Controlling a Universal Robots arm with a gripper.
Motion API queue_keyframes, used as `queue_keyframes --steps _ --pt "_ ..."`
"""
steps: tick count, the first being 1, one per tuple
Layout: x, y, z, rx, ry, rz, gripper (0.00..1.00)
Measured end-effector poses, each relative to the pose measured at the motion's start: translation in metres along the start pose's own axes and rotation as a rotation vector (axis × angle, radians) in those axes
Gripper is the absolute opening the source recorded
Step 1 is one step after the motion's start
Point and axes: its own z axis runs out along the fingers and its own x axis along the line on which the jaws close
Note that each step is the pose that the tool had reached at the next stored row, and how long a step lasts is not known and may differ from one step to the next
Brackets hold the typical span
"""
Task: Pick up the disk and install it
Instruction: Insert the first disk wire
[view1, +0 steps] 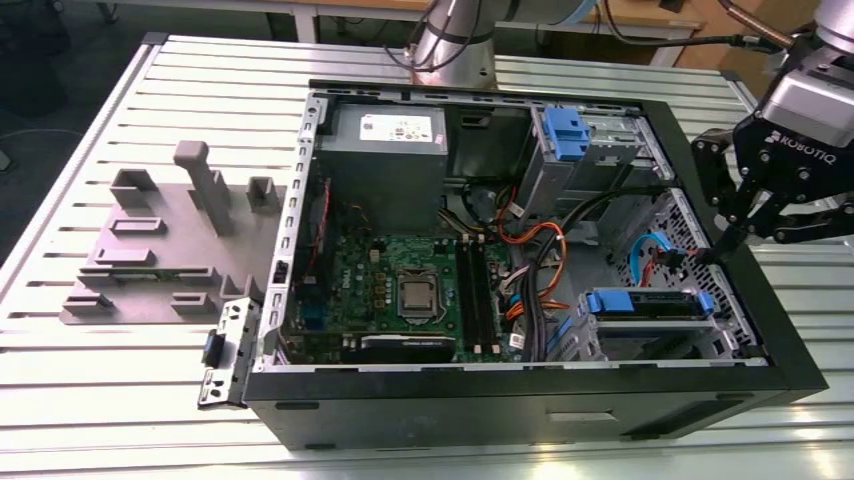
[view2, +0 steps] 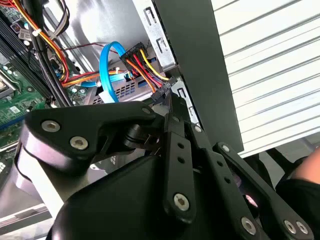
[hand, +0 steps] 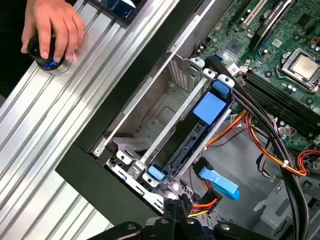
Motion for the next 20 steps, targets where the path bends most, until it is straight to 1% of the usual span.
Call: queue_keyframes --steps 6,7,8,10,11,12,17,20 --pt "0.0000 0.0000 0.0000 0.0019 0.0008 -0.012 0.11" --pt "0.0000 0.0000 -0.0008 0.0018 0.0009 -0.012 0.11" --pt "0.0005 0.0002 -0.0040 0.0018 0.0009 -0.012 0.11" --pt "0.0022 0.0009 -0.0149 0.0019 0.0009 -0.012 0.11" --pt "0.0027 0.0012 -0.0183 0.0019 0.0008 -0.012 0.11" --pt "0.0029 0.0013 -0.0197 0.0019 0.0008 -0.012 0.11" --pt "0.0024 0.0020 -0.0198 0.0019 0.0004 -0.007 0.11" --pt "-0.0004 0.0056 -0.0203 0.0017 -0.0029 0.024 0.11"
